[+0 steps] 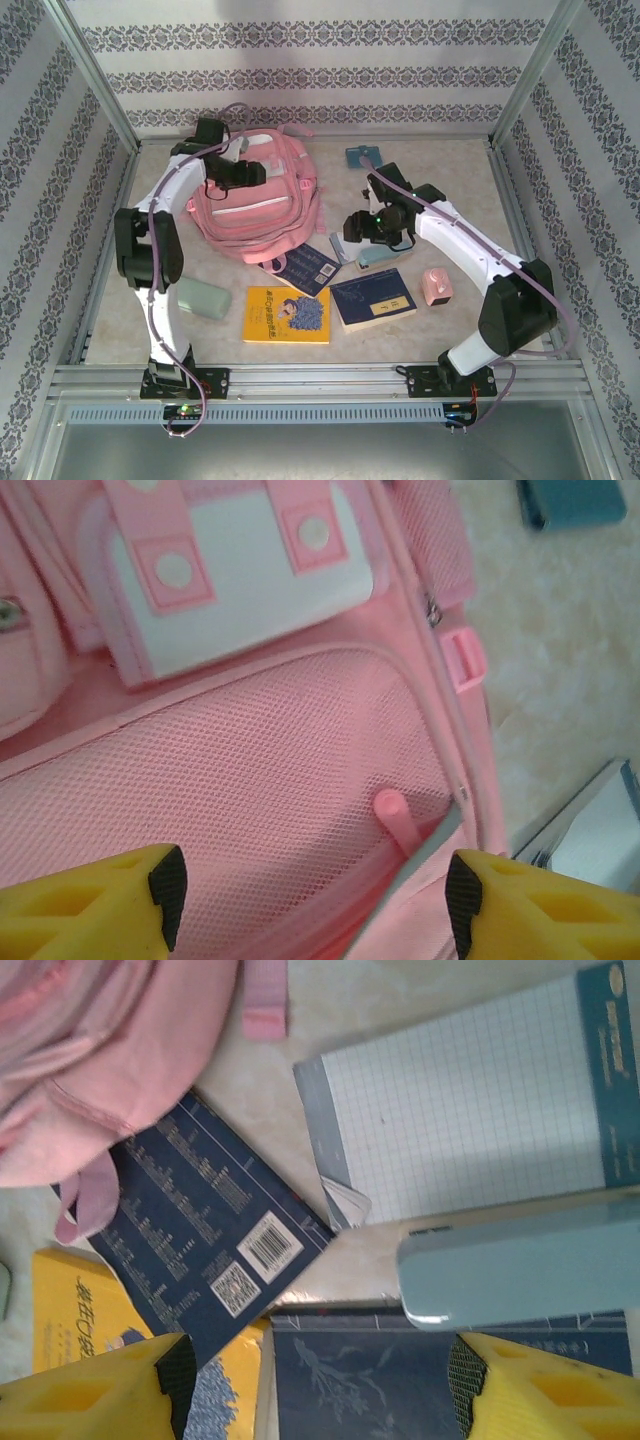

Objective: Pack the student bag

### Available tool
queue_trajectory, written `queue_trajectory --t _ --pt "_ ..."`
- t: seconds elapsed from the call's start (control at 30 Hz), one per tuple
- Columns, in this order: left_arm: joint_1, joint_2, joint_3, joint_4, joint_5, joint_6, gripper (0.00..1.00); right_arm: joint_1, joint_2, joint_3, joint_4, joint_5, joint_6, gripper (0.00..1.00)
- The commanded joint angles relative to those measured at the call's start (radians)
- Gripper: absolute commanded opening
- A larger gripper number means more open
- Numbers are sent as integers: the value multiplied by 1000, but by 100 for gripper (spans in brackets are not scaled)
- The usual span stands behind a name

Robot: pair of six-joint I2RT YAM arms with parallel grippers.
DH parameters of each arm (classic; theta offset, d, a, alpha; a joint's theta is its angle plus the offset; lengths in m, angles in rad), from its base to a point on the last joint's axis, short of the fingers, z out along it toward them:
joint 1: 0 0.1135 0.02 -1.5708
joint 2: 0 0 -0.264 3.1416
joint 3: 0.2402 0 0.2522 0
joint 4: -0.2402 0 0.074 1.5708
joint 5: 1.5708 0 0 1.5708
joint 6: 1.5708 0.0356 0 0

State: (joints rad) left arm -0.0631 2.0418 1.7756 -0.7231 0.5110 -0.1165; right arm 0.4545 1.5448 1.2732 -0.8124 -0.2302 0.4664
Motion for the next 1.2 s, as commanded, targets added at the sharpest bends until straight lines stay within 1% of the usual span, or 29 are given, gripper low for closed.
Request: queue_trajectory --t 0.0,0.03,0.2,0.23,0.37,0.43,0.63,0.7,0.77,0.87,0.97,1.0,1.03,1.17 --pt "9 75 88 -196 146 191 66 3 -49 -27 -56 -13 -34 69" --pt "13 94 92 -197 173 203 65 2 -56 -33 -57 -15 -35 69" --pt "19 170 127 -216 332 204 48 -1 -67 -48 -75 -16 -52 69" --pt "17 170 120 -214 346 205 46 -1 -66 -49 -77 -17 -56 69" --pt "16 143 59 -193 371 207 35 -4 -50 -51 -72 -20 -62 69" --pt "16 126 38 -180 376 199 31 -6 -42 -48 -67 -21 -62 69" --pt "13 105 -10 -164 331 186 13 -7 -17 -25 -49 -27 -57 69" --pt "7 91 -24 -133 332 149 5 -7 -13 -14 -44 -27 -52 69" --pt "-2 71 -23 -71 372 62 0 -5 -6 -3 -42 -29 -44 69" --pt "-9 14 -56 109 401 -161 0 -4 -3 6 -26 -28 -21 68" --pt "-9 -70 -124 320 353 -421 0 1 -3 8 1 -17 37 65" --pt "-8 -106 -159 386 288 -531 0 0 0 14 2 -11 63 63" --pt "-7 -131 -183 415 235 -615 0 2 5 19 5 -14 82 62" --pt "-6 -218 -273 598 191 -835 0 2 31 55 44 -72 144 59"
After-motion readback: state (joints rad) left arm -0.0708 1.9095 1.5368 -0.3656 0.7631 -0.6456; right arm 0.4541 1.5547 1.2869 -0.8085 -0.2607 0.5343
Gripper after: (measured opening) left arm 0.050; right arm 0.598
